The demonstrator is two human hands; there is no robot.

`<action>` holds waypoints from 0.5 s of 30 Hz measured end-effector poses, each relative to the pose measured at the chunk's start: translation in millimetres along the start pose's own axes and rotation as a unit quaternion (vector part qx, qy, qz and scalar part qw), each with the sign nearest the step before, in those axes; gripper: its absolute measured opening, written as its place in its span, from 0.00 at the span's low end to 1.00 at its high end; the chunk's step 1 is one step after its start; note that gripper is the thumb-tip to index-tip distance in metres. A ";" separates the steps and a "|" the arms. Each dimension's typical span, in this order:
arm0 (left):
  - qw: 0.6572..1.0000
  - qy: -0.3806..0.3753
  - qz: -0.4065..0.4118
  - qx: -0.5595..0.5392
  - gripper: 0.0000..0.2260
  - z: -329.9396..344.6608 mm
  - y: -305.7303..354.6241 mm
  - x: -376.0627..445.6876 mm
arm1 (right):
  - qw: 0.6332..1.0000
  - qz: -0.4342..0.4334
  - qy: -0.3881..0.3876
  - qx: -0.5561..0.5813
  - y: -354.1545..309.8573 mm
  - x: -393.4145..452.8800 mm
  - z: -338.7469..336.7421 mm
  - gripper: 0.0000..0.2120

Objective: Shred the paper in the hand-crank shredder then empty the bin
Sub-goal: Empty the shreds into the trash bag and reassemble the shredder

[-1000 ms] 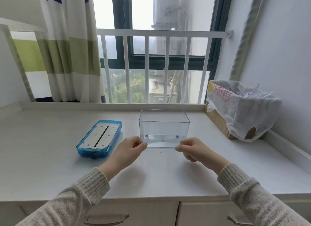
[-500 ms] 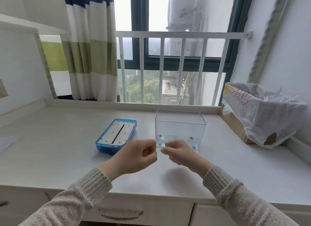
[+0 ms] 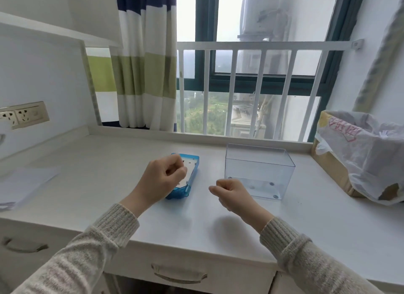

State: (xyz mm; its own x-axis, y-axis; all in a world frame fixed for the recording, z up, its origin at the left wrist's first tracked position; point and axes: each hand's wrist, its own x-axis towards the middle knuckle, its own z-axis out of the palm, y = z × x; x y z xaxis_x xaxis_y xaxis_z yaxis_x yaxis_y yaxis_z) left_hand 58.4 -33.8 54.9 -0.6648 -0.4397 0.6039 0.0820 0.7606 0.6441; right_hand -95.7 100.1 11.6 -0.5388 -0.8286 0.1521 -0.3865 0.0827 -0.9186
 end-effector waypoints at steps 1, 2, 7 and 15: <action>1.000 0.006 -0.008 -0.004 0.10 -2.5 -2.5 -0.6 | 1.000 -0.001 0.003 0.000 -0.7 1.0 2.0 0.23; 1.000 0.010 -0.015 -0.009 0.10 -4.9 -4.9 -1.4 | 1.000 -0.001 0.004 0.001 -1.6 2.2 4.0 0.23; 0.998 0.027 -0.041 -0.024 0.10 -14.2 -14.1 -2.7 | 1.000 0.001 0.009 0.003 -5.1 8.2 14.4 0.22; 0.997 0.042 -0.059 -0.024 0.13 -19.2 -33.9 -1.1 | 0.999 0.025 0.020 0.016 -4.3 14.8 26.9 0.16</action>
State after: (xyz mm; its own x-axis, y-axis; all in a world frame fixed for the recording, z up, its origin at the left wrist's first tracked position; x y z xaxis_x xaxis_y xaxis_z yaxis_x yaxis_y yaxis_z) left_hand 70.6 -68.3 41.4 -0.6075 -0.5648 0.5586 0.0432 0.6787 0.7331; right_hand -81.8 72.5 8.1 -0.5855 -0.8017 0.1202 -0.3346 0.1040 -0.9366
